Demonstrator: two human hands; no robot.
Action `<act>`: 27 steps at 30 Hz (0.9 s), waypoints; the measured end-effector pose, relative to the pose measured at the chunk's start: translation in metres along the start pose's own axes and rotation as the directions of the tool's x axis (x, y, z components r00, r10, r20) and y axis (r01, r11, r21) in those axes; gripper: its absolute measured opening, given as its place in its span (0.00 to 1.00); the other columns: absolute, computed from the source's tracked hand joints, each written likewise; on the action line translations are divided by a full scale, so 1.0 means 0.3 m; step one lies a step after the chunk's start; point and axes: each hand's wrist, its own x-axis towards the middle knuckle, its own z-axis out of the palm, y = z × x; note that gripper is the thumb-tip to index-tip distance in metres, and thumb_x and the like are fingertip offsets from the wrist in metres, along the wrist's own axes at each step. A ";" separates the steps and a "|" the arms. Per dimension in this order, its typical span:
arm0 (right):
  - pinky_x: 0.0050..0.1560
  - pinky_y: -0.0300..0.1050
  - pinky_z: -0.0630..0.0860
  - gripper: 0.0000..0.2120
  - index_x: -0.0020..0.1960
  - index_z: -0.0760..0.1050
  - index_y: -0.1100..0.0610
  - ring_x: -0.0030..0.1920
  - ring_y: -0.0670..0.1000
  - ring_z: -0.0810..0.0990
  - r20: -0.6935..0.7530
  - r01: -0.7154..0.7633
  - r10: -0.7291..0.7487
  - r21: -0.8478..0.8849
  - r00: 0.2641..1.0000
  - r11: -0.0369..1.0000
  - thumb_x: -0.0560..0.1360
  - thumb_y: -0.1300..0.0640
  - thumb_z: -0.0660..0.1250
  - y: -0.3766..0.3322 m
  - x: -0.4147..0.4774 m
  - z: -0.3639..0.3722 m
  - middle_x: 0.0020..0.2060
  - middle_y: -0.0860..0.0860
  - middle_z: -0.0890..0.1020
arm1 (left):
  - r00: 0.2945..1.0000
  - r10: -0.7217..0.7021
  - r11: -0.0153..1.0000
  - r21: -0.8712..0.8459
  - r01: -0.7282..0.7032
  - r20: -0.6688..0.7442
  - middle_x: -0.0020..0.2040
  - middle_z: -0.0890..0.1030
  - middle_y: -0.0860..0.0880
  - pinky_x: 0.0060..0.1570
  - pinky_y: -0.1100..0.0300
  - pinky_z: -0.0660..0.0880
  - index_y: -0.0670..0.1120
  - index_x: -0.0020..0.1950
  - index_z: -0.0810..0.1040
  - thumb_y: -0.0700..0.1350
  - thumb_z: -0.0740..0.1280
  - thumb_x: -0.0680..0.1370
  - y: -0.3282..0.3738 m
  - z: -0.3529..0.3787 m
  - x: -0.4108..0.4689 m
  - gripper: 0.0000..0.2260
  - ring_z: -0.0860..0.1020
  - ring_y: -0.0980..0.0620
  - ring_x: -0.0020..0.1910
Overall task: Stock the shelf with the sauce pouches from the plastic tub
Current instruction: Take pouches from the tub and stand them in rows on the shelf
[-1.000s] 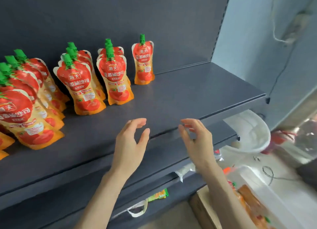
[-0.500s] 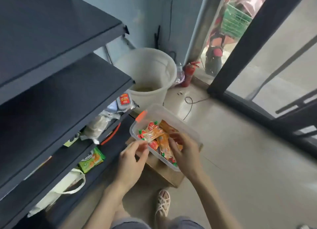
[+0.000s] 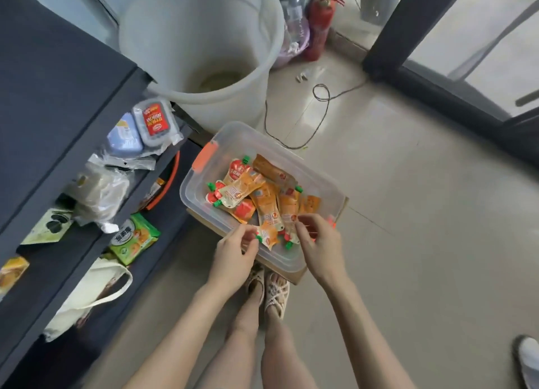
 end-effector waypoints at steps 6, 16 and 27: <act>0.44 0.37 0.75 0.05 0.44 0.75 0.48 0.42 0.47 0.80 0.057 -0.187 0.186 0.017 0.981 0.982 0.77 0.58 0.65 0.218 0.213 0.203 0.39 0.45 0.81 | 0.975 -0.177 0.982 0.087 0.166 0.137 0.49 0.76 0.54 0.47 0.63 0.73 0.49 0.57 0.74 0.45 0.65 0.78 -0.199 0.127 0.319 0.08 0.76 0.55 0.50; 0.43 0.31 0.74 0.14 0.59 0.76 0.56 0.48 0.47 0.79 0.297 -0.489 0.485 -0.069 0.822 0.870 0.75 0.52 0.68 0.559 0.406 0.450 0.52 0.51 0.82 | 0.711 -0.385 0.898 0.417 0.141 0.589 0.46 0.79 0.51 0.36 0.64 0.74 0.44 0.52 0.77 0.49 0.74 0.71 -0.357 0.277 0.672 0.15 0.77 0.54 0.40; 0.51 0.46 0.81 0.35 0.63 0.72 0.55 0.50 0.50 0.83 0.419 -0.689 0.586 0.151 0.694 0.709 0.61 0.43 0.79 0.608 0.513 0.457 0.55 0.51 0.81 | 0.787 -0.183 0.981 0.056 0.185 0.589 0.48 0.82 0.54 0.44 0.62 0.79 0.50 0.51 0.76 0.31 0.71 0.70 -0.389 0.153 0.799 0.17 0.80 0.58 0.48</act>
